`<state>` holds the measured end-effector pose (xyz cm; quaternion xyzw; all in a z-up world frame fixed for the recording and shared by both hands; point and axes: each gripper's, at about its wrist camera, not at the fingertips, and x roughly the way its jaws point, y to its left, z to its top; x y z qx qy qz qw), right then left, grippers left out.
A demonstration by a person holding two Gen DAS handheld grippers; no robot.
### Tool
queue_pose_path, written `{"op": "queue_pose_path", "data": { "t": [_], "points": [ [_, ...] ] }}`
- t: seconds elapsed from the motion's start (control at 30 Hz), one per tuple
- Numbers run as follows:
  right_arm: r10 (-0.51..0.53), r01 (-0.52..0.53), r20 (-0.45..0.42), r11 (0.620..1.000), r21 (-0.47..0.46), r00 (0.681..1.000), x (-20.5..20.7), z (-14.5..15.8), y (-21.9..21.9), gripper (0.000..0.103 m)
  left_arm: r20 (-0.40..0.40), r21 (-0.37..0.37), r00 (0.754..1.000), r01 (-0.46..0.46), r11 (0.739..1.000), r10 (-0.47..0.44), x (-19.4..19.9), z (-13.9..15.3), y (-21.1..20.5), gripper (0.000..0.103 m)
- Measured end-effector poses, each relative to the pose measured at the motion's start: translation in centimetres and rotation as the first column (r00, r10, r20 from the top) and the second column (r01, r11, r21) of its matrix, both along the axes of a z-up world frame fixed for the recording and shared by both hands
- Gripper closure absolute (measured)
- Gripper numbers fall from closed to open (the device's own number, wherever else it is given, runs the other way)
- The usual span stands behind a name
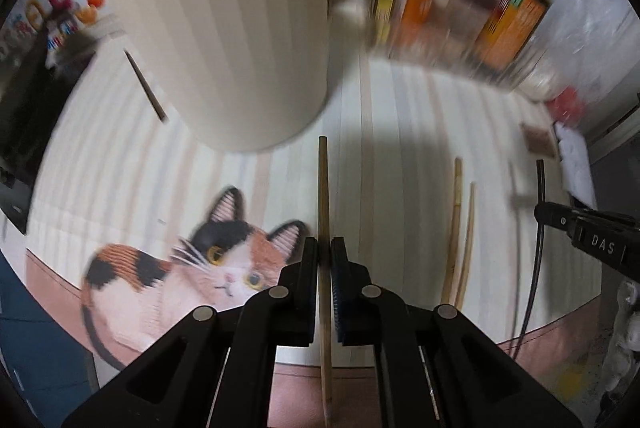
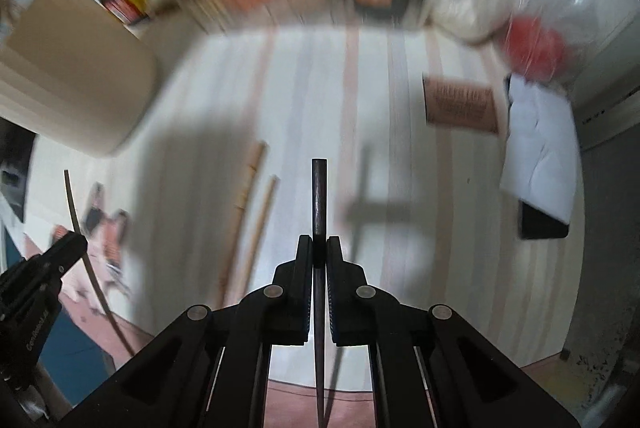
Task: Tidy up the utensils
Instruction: 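Lift both chopsticks and carry them over the beige holder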
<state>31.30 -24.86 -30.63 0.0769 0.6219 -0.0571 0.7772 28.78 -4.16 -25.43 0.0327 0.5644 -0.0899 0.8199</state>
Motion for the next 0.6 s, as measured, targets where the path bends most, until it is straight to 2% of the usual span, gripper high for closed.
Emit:
{"op": "queue_pose_path", "data": {
  "t": [0.1, 0.13, 0.33, 0.6],
  "points": [
    [0.008, -0.01, 0.094, 1.0, 0.026, 0.996, -0.3, 2.9, -0.1, 0.096, 0.056, -0.02, 0.998, -0.015, 1.0, 0.016, -0.9, 1.8, 1.3, 0.099],
    [0.011, -0.014, 0.118, 0.999, 0.03, 0.993, -2.5, 3.5, -0.4, 0.096, 0.071, -0.025, 0.997, -0.019, 1.0, 0.021, -0.8, 2.5, 1.6, 0.099],
    [0.047, -0.071, 0.269, 0.994, 0.08, 0.962, -3.0, 8.3, 1.9, 0.097, 0.18, -0.062, 0.981, -0.065, 0.996, 0.075, -1.4, 7.3, 3.6, 0.099],
    [0.101, -0.165, 0.469, 0.982, 0.096, 0.877, -2.6, 14.7, 6.0, 0.097, 0.302, -0.108, 0.939, -0.14, 0.984, 0.166, -1.7, 13.1, 7.1, 0.099]
  ]
}}
